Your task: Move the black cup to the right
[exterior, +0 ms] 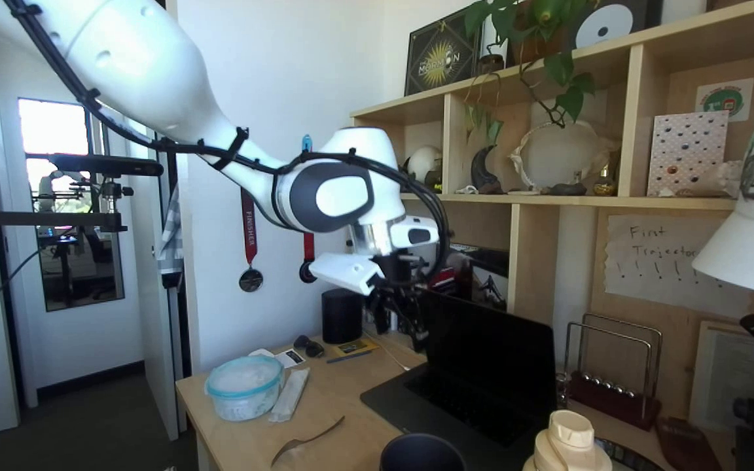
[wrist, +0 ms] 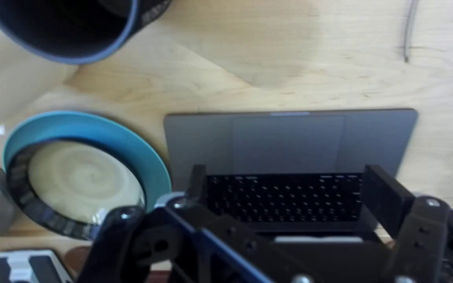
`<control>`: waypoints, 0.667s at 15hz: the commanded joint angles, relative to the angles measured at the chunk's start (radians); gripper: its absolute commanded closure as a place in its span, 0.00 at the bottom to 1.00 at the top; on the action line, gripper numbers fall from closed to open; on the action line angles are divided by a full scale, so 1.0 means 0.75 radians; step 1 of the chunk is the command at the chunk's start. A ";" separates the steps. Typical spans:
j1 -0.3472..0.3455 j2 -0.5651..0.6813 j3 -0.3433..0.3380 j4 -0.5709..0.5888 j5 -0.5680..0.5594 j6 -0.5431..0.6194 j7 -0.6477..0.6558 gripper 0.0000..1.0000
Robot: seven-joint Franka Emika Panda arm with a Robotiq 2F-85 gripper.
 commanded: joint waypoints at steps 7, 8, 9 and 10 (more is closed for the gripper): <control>0.186 -0.017 0.159 0.423 -0.193 -0.331 -0.069 0.00; 0.195 -0.016 0.166 0.440 -0.215 -0.332 -0.067 0.00; 0.202 -0.017 0.173 0.446 -0.234 -0.320 -0.077 0.00; 0.209 -0.016 0.177 0.456 -0.255 -0.325 -0.081 0.00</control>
